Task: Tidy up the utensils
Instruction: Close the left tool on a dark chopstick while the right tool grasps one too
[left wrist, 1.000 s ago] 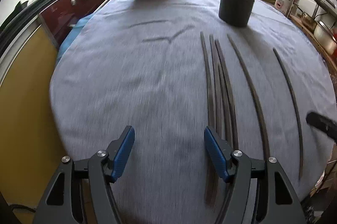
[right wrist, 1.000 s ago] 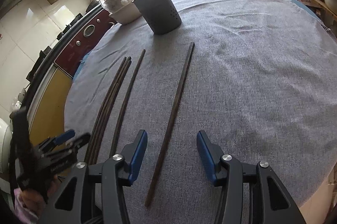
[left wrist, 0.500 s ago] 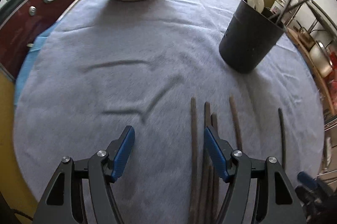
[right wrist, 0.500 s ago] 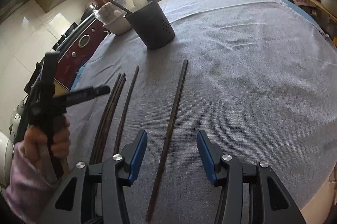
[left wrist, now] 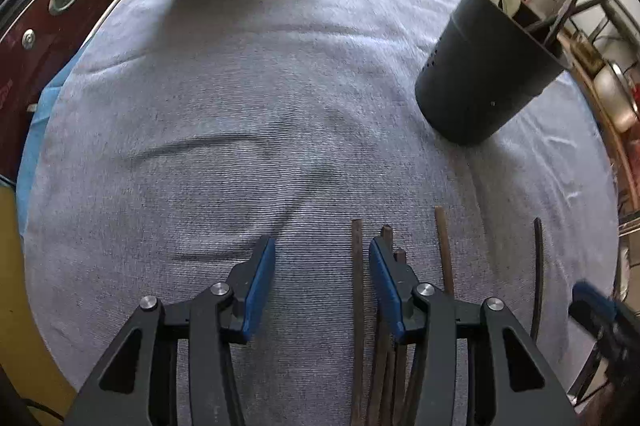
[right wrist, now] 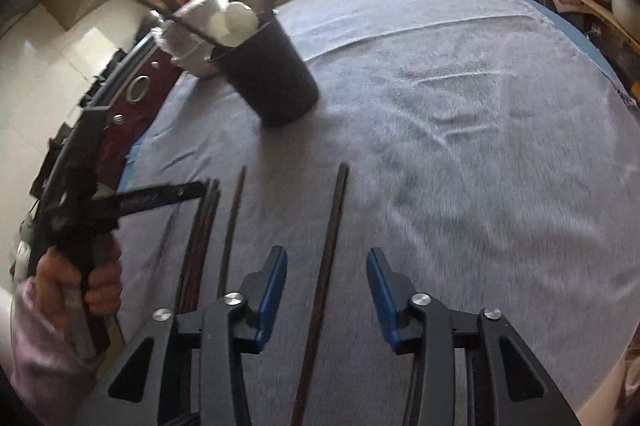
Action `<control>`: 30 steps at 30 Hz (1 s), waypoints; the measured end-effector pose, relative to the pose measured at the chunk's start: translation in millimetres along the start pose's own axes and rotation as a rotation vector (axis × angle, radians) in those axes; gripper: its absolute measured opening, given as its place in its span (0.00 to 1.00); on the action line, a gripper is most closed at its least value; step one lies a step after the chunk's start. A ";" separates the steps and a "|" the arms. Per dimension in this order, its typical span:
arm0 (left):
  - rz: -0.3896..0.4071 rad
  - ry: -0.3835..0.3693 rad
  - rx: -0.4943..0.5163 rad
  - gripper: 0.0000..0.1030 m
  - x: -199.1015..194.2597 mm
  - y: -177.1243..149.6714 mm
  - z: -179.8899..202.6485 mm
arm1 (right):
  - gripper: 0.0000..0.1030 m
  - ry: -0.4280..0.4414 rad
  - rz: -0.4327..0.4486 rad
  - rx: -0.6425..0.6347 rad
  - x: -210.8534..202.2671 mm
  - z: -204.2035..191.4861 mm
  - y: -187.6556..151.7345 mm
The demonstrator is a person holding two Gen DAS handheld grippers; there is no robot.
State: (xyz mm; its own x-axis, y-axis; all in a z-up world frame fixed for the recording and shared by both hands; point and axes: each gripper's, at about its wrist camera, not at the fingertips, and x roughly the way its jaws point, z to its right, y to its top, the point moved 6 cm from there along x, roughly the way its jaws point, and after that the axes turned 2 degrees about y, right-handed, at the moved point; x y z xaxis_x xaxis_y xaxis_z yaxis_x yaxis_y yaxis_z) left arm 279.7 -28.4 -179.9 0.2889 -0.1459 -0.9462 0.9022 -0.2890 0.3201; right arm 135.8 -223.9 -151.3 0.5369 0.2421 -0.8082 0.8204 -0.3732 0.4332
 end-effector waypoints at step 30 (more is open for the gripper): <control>-0.124 0.053 -0.035 0.09 7.5 0.8 33.3 | 0.08 -0.260 -0.125 -0.115 59.6 -17.2 21.7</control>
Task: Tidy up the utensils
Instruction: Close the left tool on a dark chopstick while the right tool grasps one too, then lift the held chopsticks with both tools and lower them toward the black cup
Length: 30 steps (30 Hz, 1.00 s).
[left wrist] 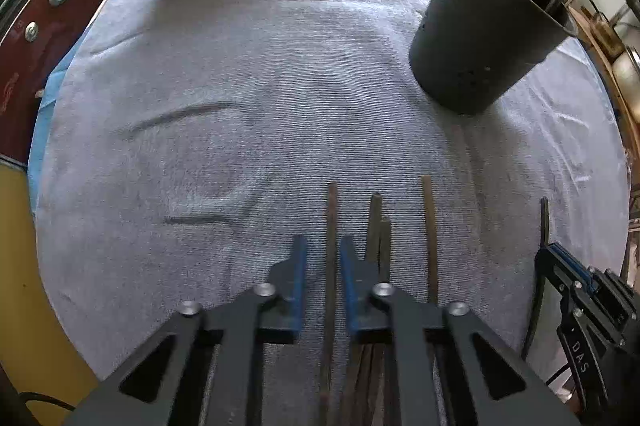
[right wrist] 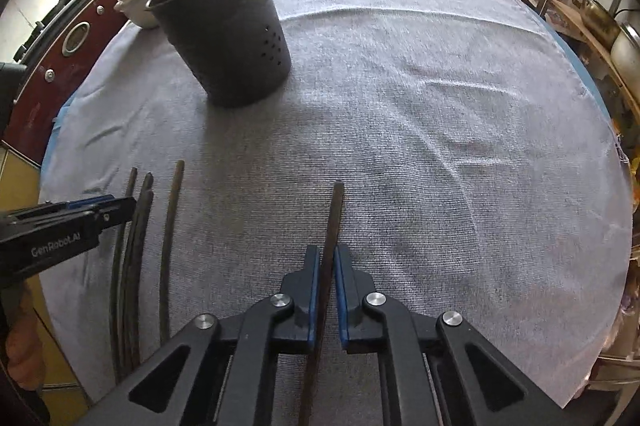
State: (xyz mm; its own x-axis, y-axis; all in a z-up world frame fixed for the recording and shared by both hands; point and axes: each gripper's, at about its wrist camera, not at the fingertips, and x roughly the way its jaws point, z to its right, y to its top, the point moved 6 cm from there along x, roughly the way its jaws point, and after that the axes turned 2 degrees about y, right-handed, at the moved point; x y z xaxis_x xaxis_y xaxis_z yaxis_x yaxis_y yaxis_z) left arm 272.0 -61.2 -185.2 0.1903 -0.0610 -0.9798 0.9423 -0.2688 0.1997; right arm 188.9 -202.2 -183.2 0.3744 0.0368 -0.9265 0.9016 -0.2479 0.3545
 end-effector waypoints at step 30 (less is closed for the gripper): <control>0.417 -0.173 -0.012 0.05 -149.3 -27.1 -22.4 | 0.06 0.285 0.402 -0.032 -144.8 -11.1 23.4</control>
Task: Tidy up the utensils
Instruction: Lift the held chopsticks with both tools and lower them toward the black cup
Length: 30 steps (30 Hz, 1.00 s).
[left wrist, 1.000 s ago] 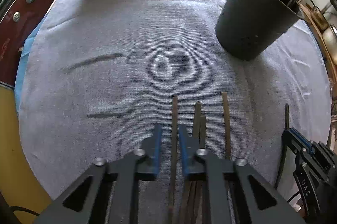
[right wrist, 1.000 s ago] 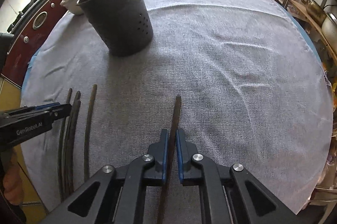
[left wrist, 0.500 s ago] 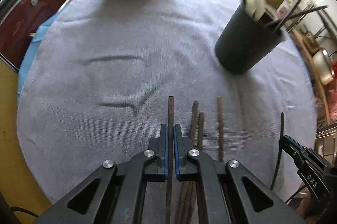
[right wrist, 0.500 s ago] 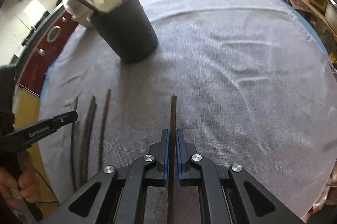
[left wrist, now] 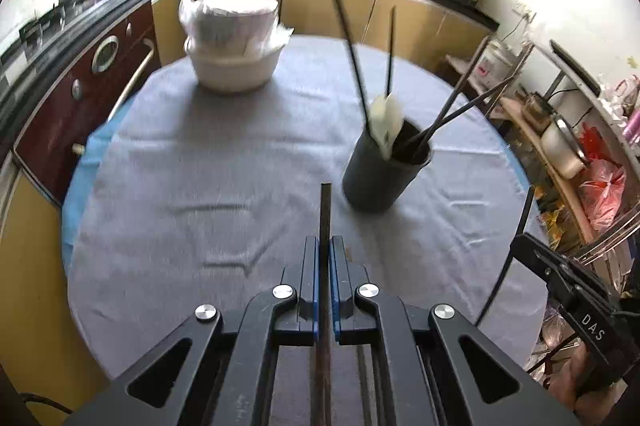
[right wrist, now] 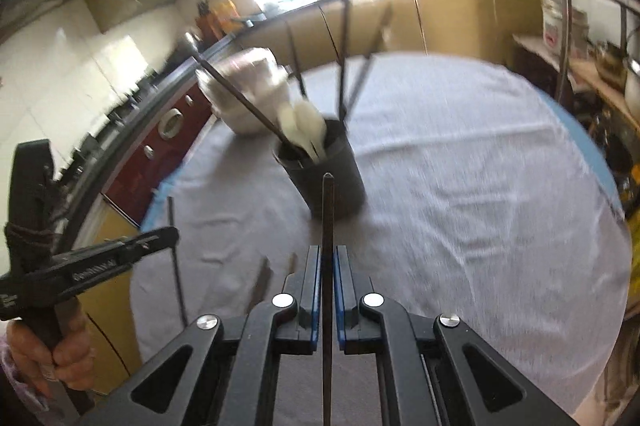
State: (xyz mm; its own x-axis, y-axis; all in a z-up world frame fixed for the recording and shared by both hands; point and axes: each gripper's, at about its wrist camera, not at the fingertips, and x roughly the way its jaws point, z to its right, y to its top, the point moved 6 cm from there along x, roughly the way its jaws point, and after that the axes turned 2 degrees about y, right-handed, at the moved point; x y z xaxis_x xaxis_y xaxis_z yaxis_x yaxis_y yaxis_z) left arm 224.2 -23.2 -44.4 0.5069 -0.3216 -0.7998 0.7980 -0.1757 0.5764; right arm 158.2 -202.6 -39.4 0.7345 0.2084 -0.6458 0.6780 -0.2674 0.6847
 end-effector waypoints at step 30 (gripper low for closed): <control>0.457 -0.071 0.057 0.05 -107.7 142.9 58.4 | 0.06 -0.042 0.461 -0.144 -72.8 -65.4 141.9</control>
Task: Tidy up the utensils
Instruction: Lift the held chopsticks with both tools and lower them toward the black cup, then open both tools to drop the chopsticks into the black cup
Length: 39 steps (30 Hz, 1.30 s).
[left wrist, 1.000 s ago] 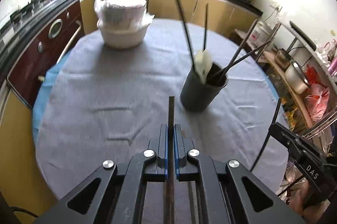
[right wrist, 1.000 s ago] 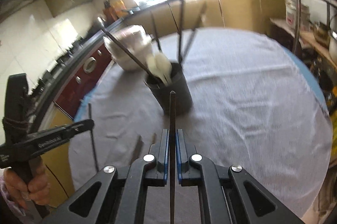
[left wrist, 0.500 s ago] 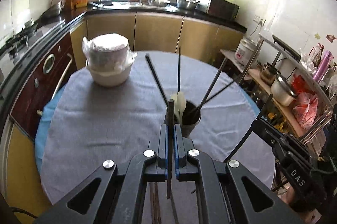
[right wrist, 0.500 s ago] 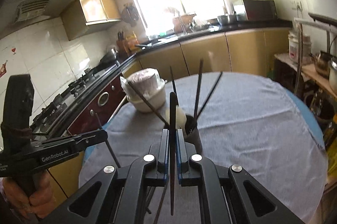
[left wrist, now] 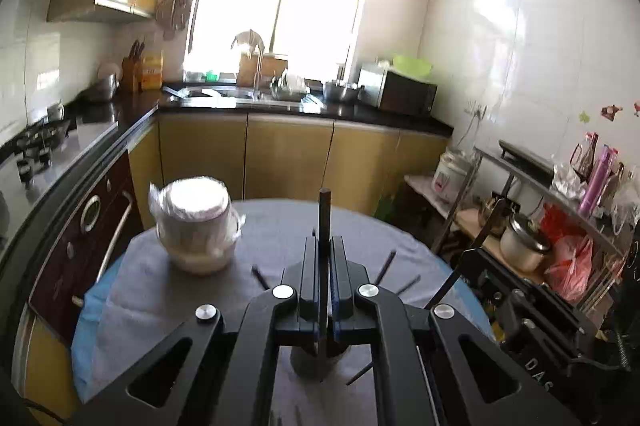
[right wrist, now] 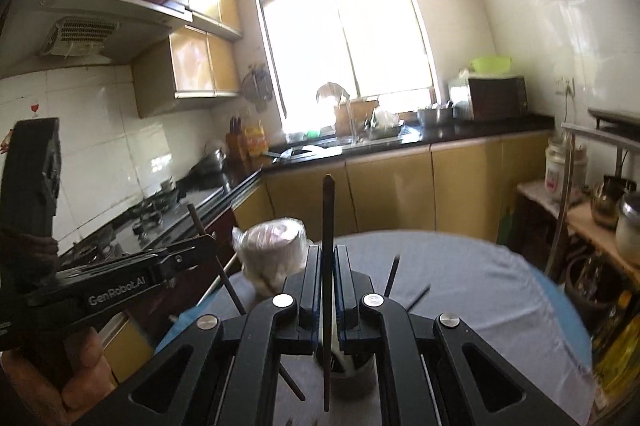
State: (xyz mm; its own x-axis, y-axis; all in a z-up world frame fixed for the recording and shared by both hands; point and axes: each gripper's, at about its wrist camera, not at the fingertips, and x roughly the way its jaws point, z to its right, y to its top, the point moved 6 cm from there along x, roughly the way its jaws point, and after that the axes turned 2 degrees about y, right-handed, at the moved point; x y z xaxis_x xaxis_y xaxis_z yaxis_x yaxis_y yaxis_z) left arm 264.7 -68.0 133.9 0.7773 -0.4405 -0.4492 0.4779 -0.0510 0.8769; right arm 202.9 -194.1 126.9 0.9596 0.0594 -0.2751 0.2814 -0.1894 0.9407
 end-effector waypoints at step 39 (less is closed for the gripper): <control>-0.097 0.060 0.031 0.37 28.8 -88.4 -26.7 | 0.24 -0.038 -0.206 0.112 56.7 52.5 -75.2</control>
State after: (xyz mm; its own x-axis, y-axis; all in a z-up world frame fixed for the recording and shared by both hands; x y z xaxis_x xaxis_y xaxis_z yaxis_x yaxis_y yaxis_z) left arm 255.7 -52.3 38.9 0.7515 -0.3779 -0.5408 0.5397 -0.1193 0.8334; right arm 236.3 -228.0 30.2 0.8806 0.0717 -0.4683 0.4681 -0.2848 0.8365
